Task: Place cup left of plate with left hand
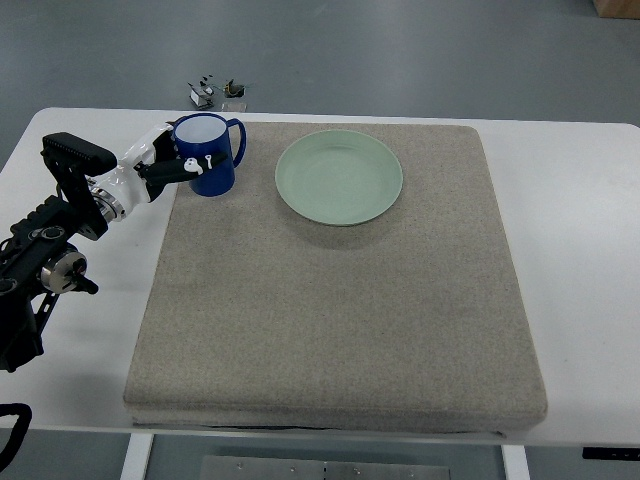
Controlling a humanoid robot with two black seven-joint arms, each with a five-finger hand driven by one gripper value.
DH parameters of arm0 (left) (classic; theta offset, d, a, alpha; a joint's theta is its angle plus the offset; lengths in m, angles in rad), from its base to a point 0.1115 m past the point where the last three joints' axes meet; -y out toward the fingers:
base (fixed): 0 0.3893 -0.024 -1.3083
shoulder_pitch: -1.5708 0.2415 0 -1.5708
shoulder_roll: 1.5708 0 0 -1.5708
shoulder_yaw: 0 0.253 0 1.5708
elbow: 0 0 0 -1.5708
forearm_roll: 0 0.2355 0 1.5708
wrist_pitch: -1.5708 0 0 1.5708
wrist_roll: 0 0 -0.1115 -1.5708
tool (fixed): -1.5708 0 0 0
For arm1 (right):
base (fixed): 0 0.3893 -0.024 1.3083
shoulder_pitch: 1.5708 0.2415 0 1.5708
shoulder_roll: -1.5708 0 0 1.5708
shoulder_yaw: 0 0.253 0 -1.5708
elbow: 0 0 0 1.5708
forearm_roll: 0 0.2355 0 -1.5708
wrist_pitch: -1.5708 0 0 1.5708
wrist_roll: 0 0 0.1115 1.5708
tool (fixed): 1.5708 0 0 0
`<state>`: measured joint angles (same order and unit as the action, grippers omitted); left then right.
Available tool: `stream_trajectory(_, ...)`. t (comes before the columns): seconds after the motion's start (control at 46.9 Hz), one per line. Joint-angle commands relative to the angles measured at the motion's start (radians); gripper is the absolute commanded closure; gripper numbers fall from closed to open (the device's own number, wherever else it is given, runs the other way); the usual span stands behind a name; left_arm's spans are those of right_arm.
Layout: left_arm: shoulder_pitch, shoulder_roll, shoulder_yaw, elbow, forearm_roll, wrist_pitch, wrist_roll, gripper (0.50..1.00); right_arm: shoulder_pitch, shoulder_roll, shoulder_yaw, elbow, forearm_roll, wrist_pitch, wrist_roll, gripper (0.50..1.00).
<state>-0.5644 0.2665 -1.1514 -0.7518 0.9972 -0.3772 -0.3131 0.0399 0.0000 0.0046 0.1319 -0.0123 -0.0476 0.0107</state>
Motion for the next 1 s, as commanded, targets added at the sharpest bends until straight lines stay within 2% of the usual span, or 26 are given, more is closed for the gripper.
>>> stream_trajectory(0.0,0.001,-0.007,0.002,0.006,0.0,0.0,0.0,1.0,0.0,0.0,0.0,0.0,0.0,0.0,0.0,0.566)
stream_trajectory(0.128,0.001,-0.013,0.002,0.019,0.001,0.001,0.0,0.958,0.0,0.0,0.0,0.0,0.0,0.0,0.0,0.566)
stream_trajectory(0.256,0.005,-0.013,0.002,0.019,0.001,0.001,0.0,0.832,0.0,0.0,0.0,0.0,0.0,0.0,0.0,0.566)
stream_trajectory(0.32,0.005,-0.012,0.012,0.02,0.003,0.001,0.0,0.729,0.0,0.0,0.0,0.0,0.0,0.0,0.0,0.566)
stream_trajectory(0.384,0.005,-0.012,0.024,0.02,0.003,0.001,0.0,0.703,0.0,0.0,0.0,0.0,0.0,0.0,0.0,0.566)
stream_trajectory(0.448,0.006,-0.01,0.027,0.02,0.003,0.001,0.0,0.635,0.0,0.0,0.0,0.0,0.0,0.0,0.0,0.566)
stream_trajectory(0.683,0.006,-0.004,0.03,0.017,0.001,-0.003,0.0,0.609,0.0,0.0,0.0,0.0,0.0,0.0,0.0,0.566)
stream_trajectory(0.747,0.003,0.0,0.03,0.014,-0.002,-0.003,0.0,0.549,0.0,0.0,0.0,0.0,0.0,0.0,0.0,0.566)
stream_trajectory(0.832,-0.002,0.005,0.03,0.005,-0.017,-0.003,0.0,0.536,0.0,0.0,0.0,0.0,0.0,0.0,0.0,0.566)
stream_trajectory(0.875,-0.003,0.005,0.028,-0.001,-0.028,-0.006,0.0,0.508,0.0,0.0,0.0,0.0,0.0,0.0,0.0,0.566)
stream_trajectory(0.982,-0.003,0.022,0.028,-0.02,-0.066,-0.008,0.0,0.504,0.0,0.0,0.0,0.0,0.0,0.0,0.0,0.566)
